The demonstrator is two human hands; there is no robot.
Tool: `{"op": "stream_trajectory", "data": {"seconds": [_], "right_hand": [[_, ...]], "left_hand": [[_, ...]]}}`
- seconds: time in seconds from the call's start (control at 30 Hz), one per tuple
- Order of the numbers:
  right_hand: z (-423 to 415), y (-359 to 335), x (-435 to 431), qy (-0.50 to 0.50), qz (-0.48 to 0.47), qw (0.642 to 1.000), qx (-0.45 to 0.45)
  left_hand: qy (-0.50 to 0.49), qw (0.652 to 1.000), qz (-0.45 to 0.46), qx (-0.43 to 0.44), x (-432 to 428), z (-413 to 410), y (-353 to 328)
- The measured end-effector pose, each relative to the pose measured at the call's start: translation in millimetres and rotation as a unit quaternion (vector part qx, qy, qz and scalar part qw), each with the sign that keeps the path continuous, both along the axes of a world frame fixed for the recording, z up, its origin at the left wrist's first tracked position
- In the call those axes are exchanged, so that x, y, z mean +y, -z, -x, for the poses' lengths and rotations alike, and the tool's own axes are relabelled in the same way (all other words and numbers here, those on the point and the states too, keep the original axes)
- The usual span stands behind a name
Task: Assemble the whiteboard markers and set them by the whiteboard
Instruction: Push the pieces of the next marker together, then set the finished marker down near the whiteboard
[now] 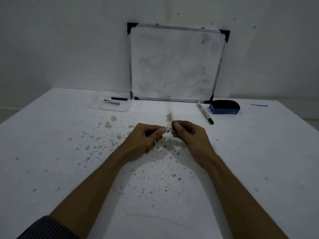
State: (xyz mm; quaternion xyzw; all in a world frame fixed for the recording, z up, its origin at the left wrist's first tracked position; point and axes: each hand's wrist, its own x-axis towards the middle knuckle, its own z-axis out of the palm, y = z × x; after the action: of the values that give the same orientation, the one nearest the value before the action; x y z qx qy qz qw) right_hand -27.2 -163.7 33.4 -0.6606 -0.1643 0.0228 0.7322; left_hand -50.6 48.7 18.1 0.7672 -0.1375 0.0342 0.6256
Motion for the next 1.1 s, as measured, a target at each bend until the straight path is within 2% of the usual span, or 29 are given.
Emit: {"op": "stream_trajectory", "data": {"seconds": [0.3,0.57,0.63,0.73,0.8,0.9,1.0,1.1], "right_hand": [[1,3,5,0.034,0.043,0.998,-0.027],[-3,-4,3,0.045,0.097,0.992,-0.067],[-4,-10,7,0.073,0.109,0.988,-0.083],[-2,-12,12,0.175,0.141,0.971,-0.086],[-1,-13,9,0.206,0.174,0.959,-0.09],[2,-19,-1,0.166,0.237,0.954,-0.077],[11,-24,-12,0.127,0.273,0.951,-0.072],[21,-22,-25,0.138,0.314,0.936,-0.082]], "left_hand": [[0.029,0.998,0.021,0.048,1,-1,-2],[0.013,0.999,0.027,0.043,-4,-3,-2],[-0.011,0.999,0.032,0.043,-14,-4,-4],[-0.048,0.998,0.03,0.034,-30,-4,-13],[-0.068,0.995,0.062,0.038,-35,-4,-20],[-0.11,0.977,0.161,0.088,-35,-6,-30],[-0.113,0.971,0.182,0.103,-41,-8,-41],[-0.093,0.976,0.167,0.109,-55,-15,-51]]}}
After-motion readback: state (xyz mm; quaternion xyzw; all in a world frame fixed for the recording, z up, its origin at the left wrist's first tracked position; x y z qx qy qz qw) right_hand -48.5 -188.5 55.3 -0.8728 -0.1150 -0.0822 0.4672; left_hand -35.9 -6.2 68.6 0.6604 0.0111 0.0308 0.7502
